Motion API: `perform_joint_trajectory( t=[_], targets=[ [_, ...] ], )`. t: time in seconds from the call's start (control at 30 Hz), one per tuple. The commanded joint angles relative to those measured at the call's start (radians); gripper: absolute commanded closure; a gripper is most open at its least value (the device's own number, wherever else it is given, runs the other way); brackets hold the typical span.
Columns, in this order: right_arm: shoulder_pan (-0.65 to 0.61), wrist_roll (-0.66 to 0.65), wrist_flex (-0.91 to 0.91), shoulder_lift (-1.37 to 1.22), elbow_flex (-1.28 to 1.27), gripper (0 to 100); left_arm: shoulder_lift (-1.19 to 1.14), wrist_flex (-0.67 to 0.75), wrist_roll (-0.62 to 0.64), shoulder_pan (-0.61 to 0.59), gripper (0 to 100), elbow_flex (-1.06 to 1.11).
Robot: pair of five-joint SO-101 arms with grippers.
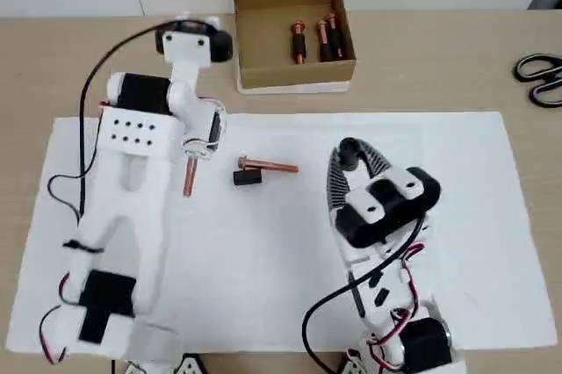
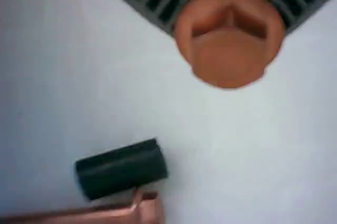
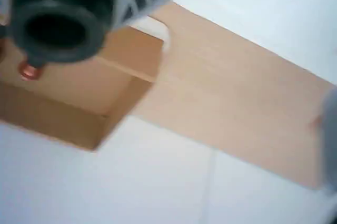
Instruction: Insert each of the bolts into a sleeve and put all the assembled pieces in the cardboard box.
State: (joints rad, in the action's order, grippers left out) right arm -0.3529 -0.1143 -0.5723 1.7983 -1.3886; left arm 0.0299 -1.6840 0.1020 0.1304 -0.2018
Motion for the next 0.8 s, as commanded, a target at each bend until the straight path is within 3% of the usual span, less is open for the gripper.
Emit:
perform_joint_trajectory(
  t=[0.0,0.27,0.57,0.77],
  targets=[
    [-0.042,-0.008,-0.008,0.015,0.0,99.5,0.176,0.098,0.048,0.071,99,-0.056],
    [-0.047,-0.008,-0.008,0.015,-0.074,99.5,0.473,0.207,0.057,0.229,99,-0.051],
    [-0.047,-0.006,0.001,0.015,-0.074,99.5,0.749,0.094,0.143,0.226,99,-0.05],
    [-0.048,-0.006,0.001,0.016,-0.074,99.5,0.979,0.068,0.057,0.227,99,0.183]
  ],
)
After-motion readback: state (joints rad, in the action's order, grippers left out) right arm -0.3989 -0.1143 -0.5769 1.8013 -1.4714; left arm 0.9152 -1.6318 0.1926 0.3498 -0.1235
